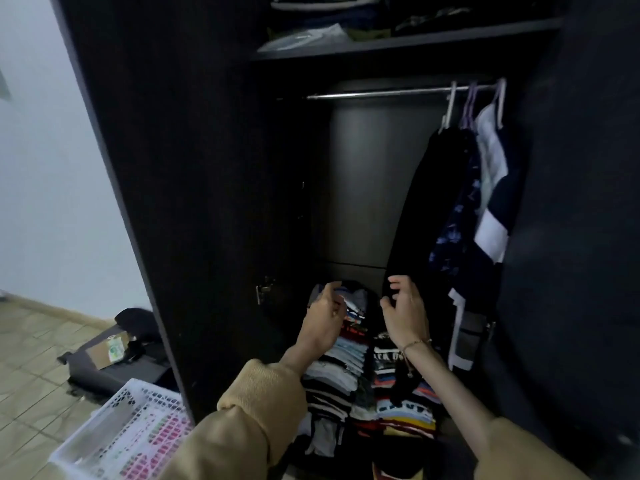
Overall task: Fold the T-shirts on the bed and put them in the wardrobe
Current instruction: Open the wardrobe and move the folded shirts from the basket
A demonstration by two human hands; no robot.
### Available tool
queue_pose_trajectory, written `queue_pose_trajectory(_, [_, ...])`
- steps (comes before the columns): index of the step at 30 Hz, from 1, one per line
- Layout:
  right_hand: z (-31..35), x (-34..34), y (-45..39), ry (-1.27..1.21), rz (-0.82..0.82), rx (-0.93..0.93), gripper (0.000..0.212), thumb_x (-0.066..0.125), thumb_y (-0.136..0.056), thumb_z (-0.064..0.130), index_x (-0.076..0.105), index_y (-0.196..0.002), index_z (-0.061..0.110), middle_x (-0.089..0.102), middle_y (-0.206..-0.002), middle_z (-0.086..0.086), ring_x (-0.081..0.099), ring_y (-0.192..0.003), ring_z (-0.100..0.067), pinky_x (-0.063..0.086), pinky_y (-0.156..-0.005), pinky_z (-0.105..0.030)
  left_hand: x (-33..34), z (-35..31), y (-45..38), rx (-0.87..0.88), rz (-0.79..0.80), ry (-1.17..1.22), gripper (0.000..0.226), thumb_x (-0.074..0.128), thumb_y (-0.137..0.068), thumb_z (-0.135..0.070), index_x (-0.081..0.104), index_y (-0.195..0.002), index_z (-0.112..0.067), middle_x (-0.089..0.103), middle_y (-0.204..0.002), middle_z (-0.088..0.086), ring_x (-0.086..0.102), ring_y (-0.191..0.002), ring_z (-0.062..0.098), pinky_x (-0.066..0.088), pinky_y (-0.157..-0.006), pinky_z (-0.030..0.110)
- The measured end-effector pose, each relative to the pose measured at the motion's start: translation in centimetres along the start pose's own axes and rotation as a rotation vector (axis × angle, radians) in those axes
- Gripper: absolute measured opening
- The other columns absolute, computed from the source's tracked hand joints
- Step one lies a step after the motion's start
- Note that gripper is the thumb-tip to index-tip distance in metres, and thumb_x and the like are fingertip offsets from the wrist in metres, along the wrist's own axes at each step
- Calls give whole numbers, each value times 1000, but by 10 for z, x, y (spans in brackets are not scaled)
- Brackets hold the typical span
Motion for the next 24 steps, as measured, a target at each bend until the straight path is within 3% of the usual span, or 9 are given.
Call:
queue_pose_trajectory(9, [38, -102, 10, 48, -261, -111, 35, 54, -84, -2, 51, -118, 6, 54, -119, -8, 55, -106, -24, 46, -85, -35, 24, -74, 0, 175, 130, 74, 40, 44, -95, -6, 40, -135, -9, 56, -110, 5, 57, -98, 18, 43, -83, 26])
queue_pose_trajectory(13, [59, -147, 14, 69, -354, -197, 36, 53, -85, -3, 51, -120, 7, 52, -121, -6, 55, -105, -19, 42, -82, -23, 43, -108, 4, 254, 174, 146, 40, 46, -94, -6, 43, -134, -10, 54, -105, 0, 54, -94, 11, 42, -85, 22])
queue_pose_trajectory(16, [76, -181, 20, 117, -468, -284, 36, 53, -81, -6, 53, -114, 8, 52, -114, -4, 53, -103, -18, 35, -75, -15, 60, -139, 9, 305, 212, 222, 38, 47, -95, -9, 44, -133, -13, 55, -115, 2, 54, -103, 12, 41, -89, 19])
queue_pose_trajectory(20, [95, -223, 29, 253, -664, -415, 34, 54, -75, -10, 56, -104, 7, 52, -109, -4, 51, -100, -18, 39, -80, -20, 87, -186, 19, 432, 294, 243, 46, 48, -97, -19, 37, -141, -15, 44, -136, 3, 47, -122, 16, 39, -102, 27])
queue_pose_trajectory(24, [94, -258, 36, 394, -845, -404, 35, 56, -72, -7, 56, -104, 8, 52, -119, -8, 49, -109, -22, 37, -92, -32, 114, -222, 25, 488, 387, 259, 59, 46, -97, -40, 24, -148, -22, 29, -148, 0, 35, -134, 15, 32, -111, 34])
Point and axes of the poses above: each hand's wrist, its own y-axis away from the middle knuckle, its own x-axis out of the palm, z = x × y, the point moved 6 cm from there along -y, towards the middle knuckle
